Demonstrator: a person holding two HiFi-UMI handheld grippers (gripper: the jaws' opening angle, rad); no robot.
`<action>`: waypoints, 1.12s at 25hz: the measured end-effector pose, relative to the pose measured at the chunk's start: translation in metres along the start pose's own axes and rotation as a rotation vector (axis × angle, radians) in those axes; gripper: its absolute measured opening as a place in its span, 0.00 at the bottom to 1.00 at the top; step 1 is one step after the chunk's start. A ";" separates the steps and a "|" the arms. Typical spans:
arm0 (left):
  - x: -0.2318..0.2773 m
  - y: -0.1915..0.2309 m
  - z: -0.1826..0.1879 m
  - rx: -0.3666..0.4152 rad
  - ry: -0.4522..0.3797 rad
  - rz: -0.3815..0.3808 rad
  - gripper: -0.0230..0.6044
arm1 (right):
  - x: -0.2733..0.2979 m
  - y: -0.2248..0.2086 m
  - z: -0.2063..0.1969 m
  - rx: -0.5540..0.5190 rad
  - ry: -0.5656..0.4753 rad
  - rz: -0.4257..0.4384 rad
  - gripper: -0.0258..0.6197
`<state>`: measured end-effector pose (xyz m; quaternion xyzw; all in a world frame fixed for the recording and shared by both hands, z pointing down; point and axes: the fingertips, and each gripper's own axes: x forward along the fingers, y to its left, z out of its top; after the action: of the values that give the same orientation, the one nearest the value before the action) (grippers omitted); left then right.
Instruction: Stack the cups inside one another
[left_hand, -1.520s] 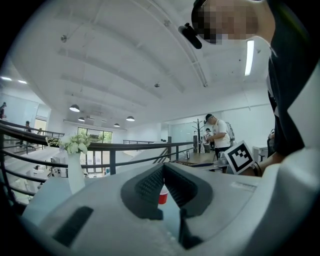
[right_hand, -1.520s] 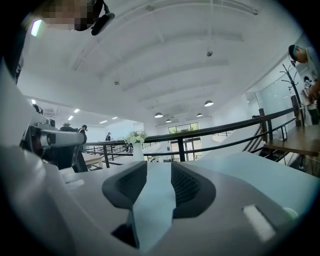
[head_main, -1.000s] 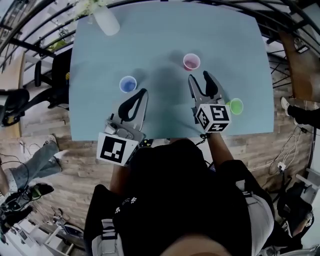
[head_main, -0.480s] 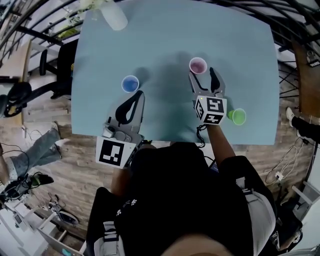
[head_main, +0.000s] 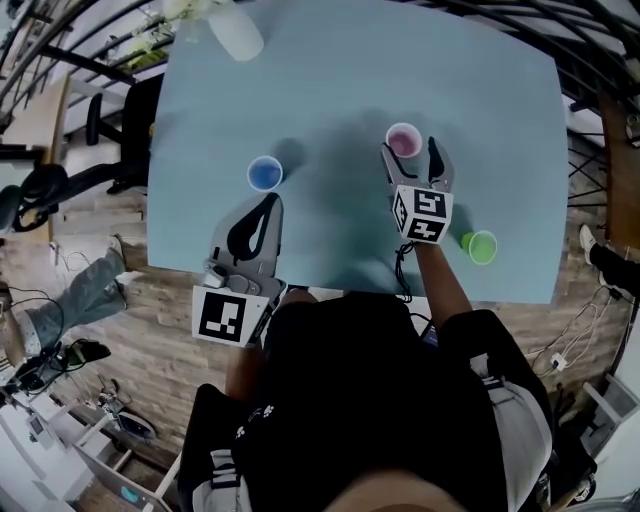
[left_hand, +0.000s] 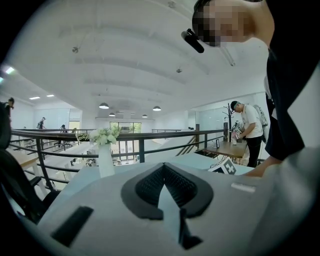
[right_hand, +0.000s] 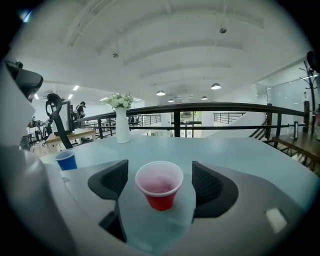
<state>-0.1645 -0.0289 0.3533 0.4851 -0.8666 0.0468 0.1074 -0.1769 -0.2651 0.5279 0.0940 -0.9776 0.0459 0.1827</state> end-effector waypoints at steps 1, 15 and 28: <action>0.000 0.001 0.000 -0.001 0.000 0.005 0.02 | 0.003 -0.001 -0.002 -0.002 0.008 0.000 0.69; -0.003 0.008 -0.009 -0.013 0.019 0.041 0.02 | 0.022 -0.002 -0.021 -0.018 0.057 0.001 0.64; -0.002 0.022 -0.007 -0.009 -0.001 0.038 0.02 | 0.015 0.006 -0.005 -0.038 0.015 0.012 0.61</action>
<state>-0.1813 -0.0141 0.3604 0.4680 -0.8759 0.0450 0.1081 -0.1902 -0.2611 0.5375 0.0845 -0.9774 0.0291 0.1916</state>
